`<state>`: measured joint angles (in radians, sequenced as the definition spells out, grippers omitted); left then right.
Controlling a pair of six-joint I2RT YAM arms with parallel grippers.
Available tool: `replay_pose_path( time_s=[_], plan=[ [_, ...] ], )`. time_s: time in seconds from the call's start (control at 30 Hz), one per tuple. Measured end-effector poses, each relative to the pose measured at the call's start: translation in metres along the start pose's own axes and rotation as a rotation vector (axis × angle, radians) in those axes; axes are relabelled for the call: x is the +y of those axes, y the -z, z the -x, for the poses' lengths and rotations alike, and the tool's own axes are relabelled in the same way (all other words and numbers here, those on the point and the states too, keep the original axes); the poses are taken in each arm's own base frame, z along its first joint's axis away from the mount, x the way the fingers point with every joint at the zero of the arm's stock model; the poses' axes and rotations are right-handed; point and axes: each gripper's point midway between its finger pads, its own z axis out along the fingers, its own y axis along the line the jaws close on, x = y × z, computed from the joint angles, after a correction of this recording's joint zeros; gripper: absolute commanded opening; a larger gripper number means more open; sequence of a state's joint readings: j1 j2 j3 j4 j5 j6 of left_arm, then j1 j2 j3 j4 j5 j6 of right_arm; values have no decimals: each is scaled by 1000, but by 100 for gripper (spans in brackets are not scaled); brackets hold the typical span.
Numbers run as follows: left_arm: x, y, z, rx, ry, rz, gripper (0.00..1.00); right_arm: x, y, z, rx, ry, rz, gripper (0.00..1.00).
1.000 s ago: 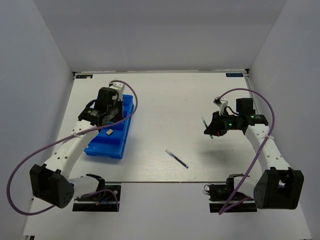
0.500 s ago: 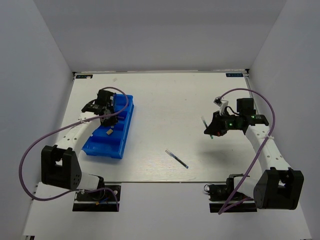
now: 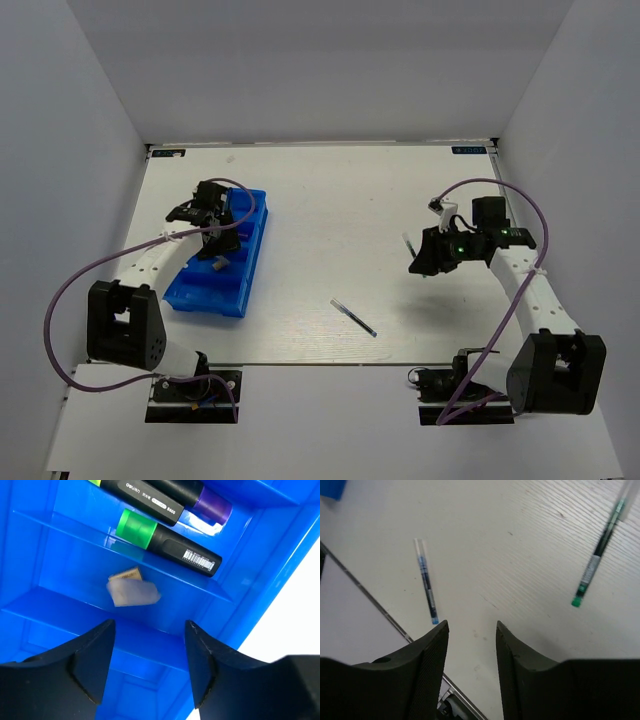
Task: Sort the stationery into containers
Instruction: Place the stationery in the storage box, then pick up the pen from the center of the board.
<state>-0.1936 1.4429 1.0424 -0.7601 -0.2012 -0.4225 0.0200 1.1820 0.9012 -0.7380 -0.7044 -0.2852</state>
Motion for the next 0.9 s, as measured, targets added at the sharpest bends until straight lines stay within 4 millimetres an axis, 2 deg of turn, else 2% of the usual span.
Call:
replay_pose_path(
  time_s=[0.07, 0.1, 0.13, 0.17, 0.27, 0.33, 0.37, 0.47, 0.57, 0.7, 0.8, 0.9],
  plan=[
    [0, 1, 0, 3, -2, 1, 63, -11, -1, -4, 24, -9, -53, 46],
    [1, 2, -1, 7, -4, 4, 54, -17, -1, -5, 35, -10, -85, 44],
    [1, 3, 1, 5, 1, 3, 14, -23, -2, -7, 46, -6, -116, 44],
    [0, 5, 2, 2, 1, 0, 0, -30, -2, -8, 56, -3, -153, 42],
    [-3, 13, 5, -22, -14, -18, 0, -50, -6, -8, 96, 16, -250, 40],
    [-13, 25, 6, -55, -45, -52, 0, -64, -12, -8, 143, 18, -300, 38],
    [-22, 33, 5, -74, -71, -81, 9, -73, -16, -6, 171, 19, -327, 38],
    [-57, 60, -6, -119, -184, -193, 49, -101, -30, 3, 234, 28, -391, 38],
    [-90, 84, -29, -125, -290, -303, 67, -127, -43, 13, 287, 37, -446, 38],
    [-115, 101, -61, -101, -367, -380, 73, -144, -59, 24, 325, 55, -483, 38],
    [-125, 103, -88, -64, -401, -401, 74, -151, -75, 35, 341, 70, -485, 38],
    [-129, 104, -109, -34, -426, -401, 74, -152, -85, 33, 361, 73, -477, 38]
  ],
)
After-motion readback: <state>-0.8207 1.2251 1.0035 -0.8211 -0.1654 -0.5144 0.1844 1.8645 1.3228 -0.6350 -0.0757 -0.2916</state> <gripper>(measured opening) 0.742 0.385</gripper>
